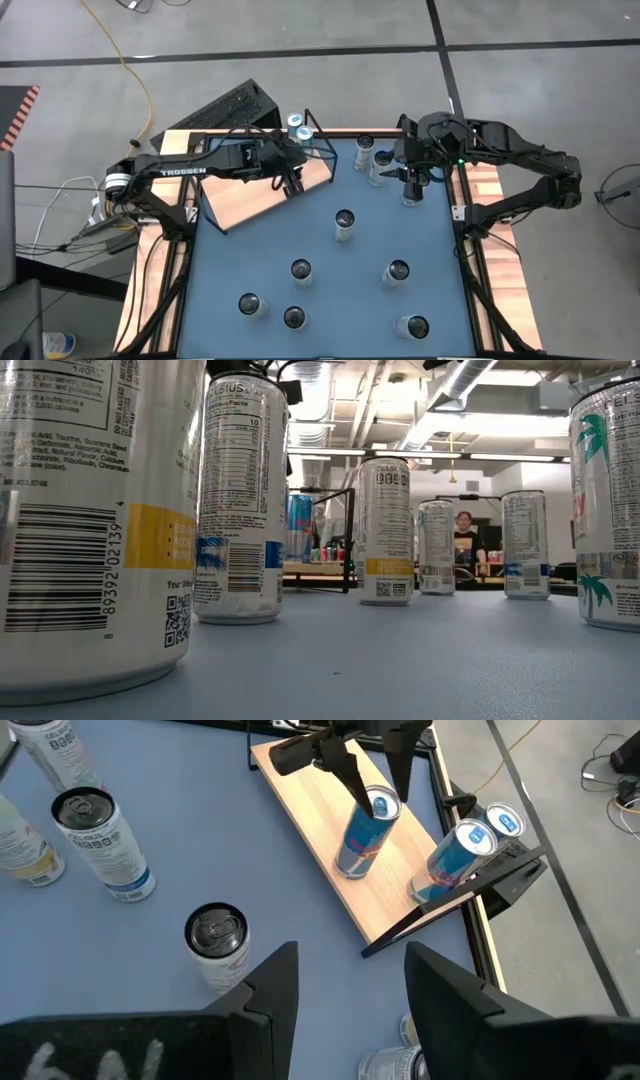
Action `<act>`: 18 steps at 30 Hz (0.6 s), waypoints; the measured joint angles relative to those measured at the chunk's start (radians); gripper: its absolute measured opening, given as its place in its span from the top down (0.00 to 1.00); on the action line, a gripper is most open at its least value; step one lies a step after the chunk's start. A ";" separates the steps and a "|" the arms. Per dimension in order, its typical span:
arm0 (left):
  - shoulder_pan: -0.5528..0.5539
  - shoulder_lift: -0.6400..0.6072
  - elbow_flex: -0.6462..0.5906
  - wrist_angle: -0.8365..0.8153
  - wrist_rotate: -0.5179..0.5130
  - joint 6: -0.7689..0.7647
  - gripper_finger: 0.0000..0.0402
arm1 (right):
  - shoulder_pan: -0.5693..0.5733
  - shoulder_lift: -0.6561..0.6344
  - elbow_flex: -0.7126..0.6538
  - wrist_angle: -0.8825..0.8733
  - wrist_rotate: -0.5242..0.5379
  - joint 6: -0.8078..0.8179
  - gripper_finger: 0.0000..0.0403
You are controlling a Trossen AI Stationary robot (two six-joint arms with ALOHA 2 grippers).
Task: Place canned beverage on shelf
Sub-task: Adjust the blue soda cans on the shelf
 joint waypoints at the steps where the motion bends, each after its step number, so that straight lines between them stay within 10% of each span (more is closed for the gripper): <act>1: 0.000 0.000 0.000 -0.006 0.006 0.011 0.58 | 0.000 0.000 0.000 0.000 0.000 0.000 0.58; 8: 0.000 -0.019 0.000 -0.006 -0.010 0.062 0.55 | 0.000 0.000 0.000 -0.019 0.000 0.012 0.58; 18: 0.016 -0.049 0.002 -0.043 -0.023 -0.092 0.26 | 0.000 0.000 0.000 -0.034 0.000 0.016 0.58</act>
